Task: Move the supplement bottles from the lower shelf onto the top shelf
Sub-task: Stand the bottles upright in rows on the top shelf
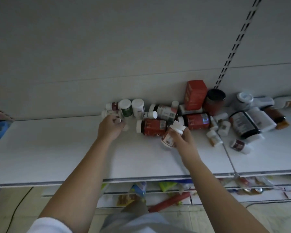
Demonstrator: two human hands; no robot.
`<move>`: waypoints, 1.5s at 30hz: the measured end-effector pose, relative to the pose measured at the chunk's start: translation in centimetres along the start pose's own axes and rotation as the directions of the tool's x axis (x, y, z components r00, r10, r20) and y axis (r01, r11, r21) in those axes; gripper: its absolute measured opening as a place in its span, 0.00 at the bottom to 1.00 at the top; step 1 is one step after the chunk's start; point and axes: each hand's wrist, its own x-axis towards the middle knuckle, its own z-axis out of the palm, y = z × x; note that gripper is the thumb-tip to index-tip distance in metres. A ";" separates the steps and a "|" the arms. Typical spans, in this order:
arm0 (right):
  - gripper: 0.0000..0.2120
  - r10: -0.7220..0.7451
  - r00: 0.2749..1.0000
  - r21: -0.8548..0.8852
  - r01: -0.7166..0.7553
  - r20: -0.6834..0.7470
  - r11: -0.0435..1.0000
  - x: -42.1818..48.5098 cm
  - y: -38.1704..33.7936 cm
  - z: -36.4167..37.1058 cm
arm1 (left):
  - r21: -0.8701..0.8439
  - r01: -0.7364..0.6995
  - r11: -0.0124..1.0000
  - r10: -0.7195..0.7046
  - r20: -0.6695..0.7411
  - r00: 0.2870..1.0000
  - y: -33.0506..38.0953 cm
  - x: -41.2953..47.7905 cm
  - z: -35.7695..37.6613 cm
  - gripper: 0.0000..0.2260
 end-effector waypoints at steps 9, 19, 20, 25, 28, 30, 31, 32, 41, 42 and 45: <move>0.06 0.123 0.971 0.516 -0.213 0.203 0.830 -6.8 -9.1 -1.8 | -0.864 0.453 0.219 -0.009 0.463 0.887 8.8 -14.2 -3.4 0.08; 0.13 -0.097 0.938 0.370 -0.035 0.333 0.928 -18.6 -18.8 -10.2 | -0.955 0.264 0.136 0.331 0.295 0.896 20.1 -30.9 -5.3 0.12; 0.15 -0.141 0.932 0.359 0.013 0.334 0.933 -19.8 -19.7 -11.4 | -0.964 0.223 0.147 0.351 0.262 0.899 21.3 -32.4 -5.4 0.14; 0.13 -0.297 0.925 0.297 0.222 0.238 0.929 -25.0 -23.7 -17.8 | -0.967 0.014 0.255 0.425 0.125 0.897 27.5 -38.9 -5.3 0.13; 0.13 -0.384 0.905 0.223 0.342 0.185 0.913 -27.1 -25.8 -21.6 | -0.917 -0.141 0.372 0.510 0.075 0.857 31.2 -41.1 -5.3 0.15; 0.14 -0.451 0.881 0.199 0.420 0.147 0.885 -28.0 -27.3 -23.7 | -0.876 -0.227 0.426 0.563 0.060 0.824 33.7 -42.0 -5.4 0.11; 0.15 -0.473 0.872 0.187 0.448 0.128 0.875 -28.3 -28.1 -24.7 | -0.863 -0.257 0.435 0.586 0.055 0.808 34.8 -42.3 -5.4 0.07; 0.16 -0.492 0.864 0.177 0.470 0.110 0.865 -28.5 -28.9 -25.6 | -0.853 -0.286 0.437 0.609 0.047 0.792 36.0 -42.4 -5.4 0.04; 0.10 -0.652 0.758 0.165 0.639 0.030 0.751 -26.9 -36.3 -30.4 | -0.731 -0.514 0.448 0.767 0.019 0.641 46.4 -40.2 -6.1 0.04; 0.08 -0.661 0.750 0.158 0.650 0.023 0.744 -26.4 -37.2 -30.8 | -0.715 -0.541 0.443 0.778 0.007 0.629 47.8 -39.6 -6.1 0.04; 0.08 -0.681 0.732 0.132 0.675 0.006 0.726 -24.2 -39.8 -32.0 | -0.682 -0.587 0.437 0.803 0.001 0.596 51.5 -37.8 -6.0 0.05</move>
